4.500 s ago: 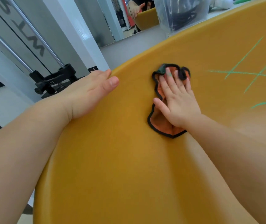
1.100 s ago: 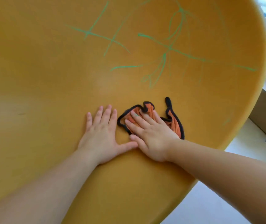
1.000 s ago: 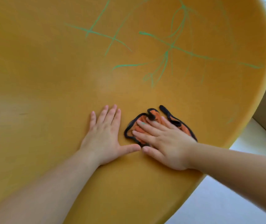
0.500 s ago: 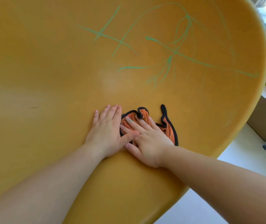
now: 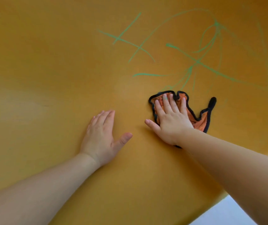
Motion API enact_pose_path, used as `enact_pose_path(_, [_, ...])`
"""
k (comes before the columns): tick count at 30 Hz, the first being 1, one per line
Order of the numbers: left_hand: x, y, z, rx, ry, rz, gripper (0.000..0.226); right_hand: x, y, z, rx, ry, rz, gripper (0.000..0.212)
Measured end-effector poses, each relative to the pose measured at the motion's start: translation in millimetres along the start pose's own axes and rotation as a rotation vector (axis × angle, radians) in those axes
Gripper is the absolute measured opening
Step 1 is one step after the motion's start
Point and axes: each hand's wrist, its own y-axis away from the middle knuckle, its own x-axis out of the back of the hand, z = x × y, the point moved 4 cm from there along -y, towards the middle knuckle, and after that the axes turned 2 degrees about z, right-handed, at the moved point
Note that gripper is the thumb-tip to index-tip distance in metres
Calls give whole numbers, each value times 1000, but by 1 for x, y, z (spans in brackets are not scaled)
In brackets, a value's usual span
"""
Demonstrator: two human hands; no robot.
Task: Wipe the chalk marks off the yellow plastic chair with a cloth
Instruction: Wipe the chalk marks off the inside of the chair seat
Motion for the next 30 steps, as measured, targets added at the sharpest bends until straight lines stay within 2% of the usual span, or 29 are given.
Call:
enact_pose_path(7, [11, 26, -30, -69, 70, 35, 115, 0, 12, -92, 221, -184, 36, 93])
enact_pose_path(10, [11, 22, -25, -77, 34, 17, 118, -3, 60, -139, 571, -239, -27, 83])
enact_pose_path(12, [9, 21, -21, -98, -12, -28, 123, -8, 82, -126, 738, -168, -82, 82])
enact_pose_path(14, [9, 23, -20, -90, 11, -22, 126, -9, 64, -77, 669, -75, -38, 86])
enact_pose_path(18, [15, 23, -27, -11, 149, 120, 117, 14, -11, 8, 158, 49, 137, 94])
enact_pose_path(20, [18, 24, -34, 25, 234, 255, 107, 15, -33, -10, 0, -15, 182, 90])
enact_pose_path(22, [22, 26, -38, 49, 288, 352, 100, 13, -39, -56, -7, -135, 189, 89])
enact_pose_path(24, [25, 27, -40, 68, 304, 414, 94, 10, -27, -107, 149, -197, 169, 85])
enact_pose_path(26, [28, 28, -44, 101, 297, 445, 92, 4, 7, -141, 426, -197, 99, 81])
enact_pose_path(28, [33, 28, -54, 136, 227, 439, 93, -3, 50, -142, 730, -131, 3, 82])
enact_pose_path(30, [42, 25, -66, 130, 60, 385, 92, -7, 58, -106, 870, -85, -23, 85])
